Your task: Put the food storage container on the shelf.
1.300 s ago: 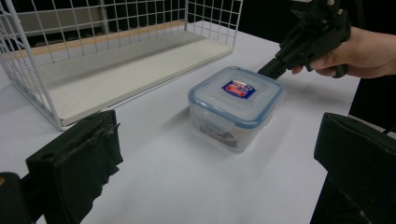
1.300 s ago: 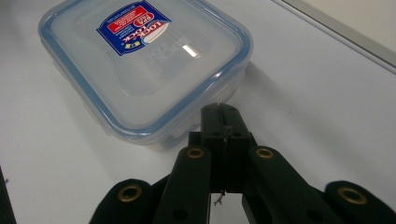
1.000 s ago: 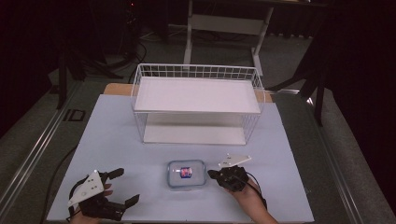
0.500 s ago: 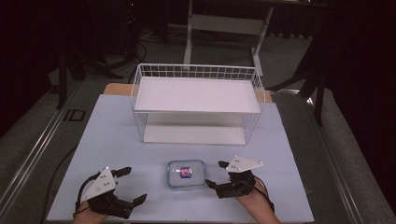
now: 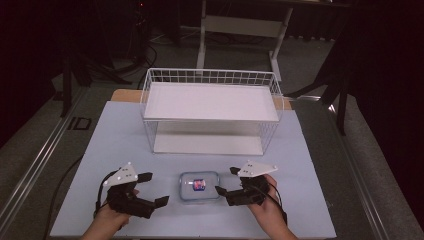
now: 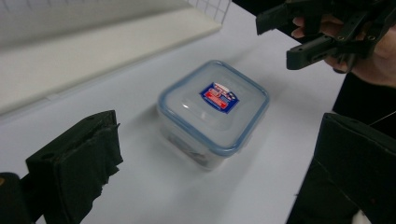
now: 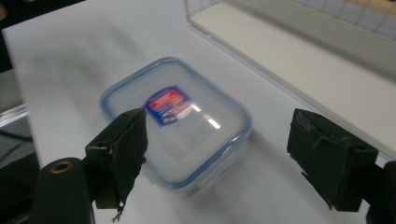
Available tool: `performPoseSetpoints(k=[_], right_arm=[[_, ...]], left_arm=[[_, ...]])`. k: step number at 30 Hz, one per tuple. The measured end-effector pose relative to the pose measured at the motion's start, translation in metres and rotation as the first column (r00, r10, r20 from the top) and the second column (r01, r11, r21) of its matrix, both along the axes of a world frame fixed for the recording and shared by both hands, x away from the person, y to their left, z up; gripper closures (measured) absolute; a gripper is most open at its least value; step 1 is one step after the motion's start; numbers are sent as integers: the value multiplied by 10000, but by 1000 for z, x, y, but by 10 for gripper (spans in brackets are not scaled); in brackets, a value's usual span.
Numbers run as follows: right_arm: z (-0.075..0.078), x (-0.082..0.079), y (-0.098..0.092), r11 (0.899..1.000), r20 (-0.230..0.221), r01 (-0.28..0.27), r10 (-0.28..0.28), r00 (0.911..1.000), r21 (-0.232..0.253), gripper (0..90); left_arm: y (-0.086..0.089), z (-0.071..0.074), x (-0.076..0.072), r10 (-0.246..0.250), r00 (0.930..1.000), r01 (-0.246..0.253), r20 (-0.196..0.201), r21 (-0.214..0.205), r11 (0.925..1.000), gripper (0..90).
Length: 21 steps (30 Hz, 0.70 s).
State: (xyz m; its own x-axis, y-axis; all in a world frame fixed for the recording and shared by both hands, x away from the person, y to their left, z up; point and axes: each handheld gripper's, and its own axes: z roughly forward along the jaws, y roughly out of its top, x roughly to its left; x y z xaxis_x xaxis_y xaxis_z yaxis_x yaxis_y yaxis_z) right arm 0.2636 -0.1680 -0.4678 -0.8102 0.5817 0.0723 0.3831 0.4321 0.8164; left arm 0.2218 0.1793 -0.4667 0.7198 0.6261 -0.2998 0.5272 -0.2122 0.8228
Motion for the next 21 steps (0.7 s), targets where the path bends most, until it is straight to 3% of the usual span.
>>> performPoseSetpoints(k=[4, 6, 9, 10, 14, 17, 20, 21], right_arm=[[-1, 6, 4, 9995, -709, 99, -78, 9975, 291, 142], [-5, 10, 5, 9979, -1378, 262, -179, 9903, 588, 122], [-11, 14, 9, 9943, -1692, 921, -818, 9822, 538, 120], [-13, 15, 9, 9943, -1905, 869, -735, 9789, 626, 111], [-21, 21, 11, 9931, -2909, 903, -650, 9546, 746, 104], [-27, 24, 12, 9916, -3292, 1069, -771, 9411, 734, 132], [-32, 26, 13, 9905, -3637, 1183, -849, 9276, 705, 133], [-33, 27, 13, 9897, -3776, 1242, -885, 9217, 713, 136]], left_arm=[[-9, -3, 12, 34, 9985, -33, -554, 3, 10000, 14], [-15, -7, 18, 110, 9951, -93, -986, 171, 9998, 14], [-22, -16, 25, 246, 9882, -207, -1511, 276, 9994, 14], [-24, -19, 28, 330, 9859, -276, -1641, 353, 9990, 14], [-29, -30, 35, 535, 9759, -494, -2114, 247, 9985, 14], [-32, -38, 42, 673, 9638, -690, -2579, 27, 9976, 14], [-37, -44, 45, 618, 9554, -601, -2887, 149, 9981, 15], [-39, -47, 46, 586, 9472, -603, -3152, 42, 9982, 15]])
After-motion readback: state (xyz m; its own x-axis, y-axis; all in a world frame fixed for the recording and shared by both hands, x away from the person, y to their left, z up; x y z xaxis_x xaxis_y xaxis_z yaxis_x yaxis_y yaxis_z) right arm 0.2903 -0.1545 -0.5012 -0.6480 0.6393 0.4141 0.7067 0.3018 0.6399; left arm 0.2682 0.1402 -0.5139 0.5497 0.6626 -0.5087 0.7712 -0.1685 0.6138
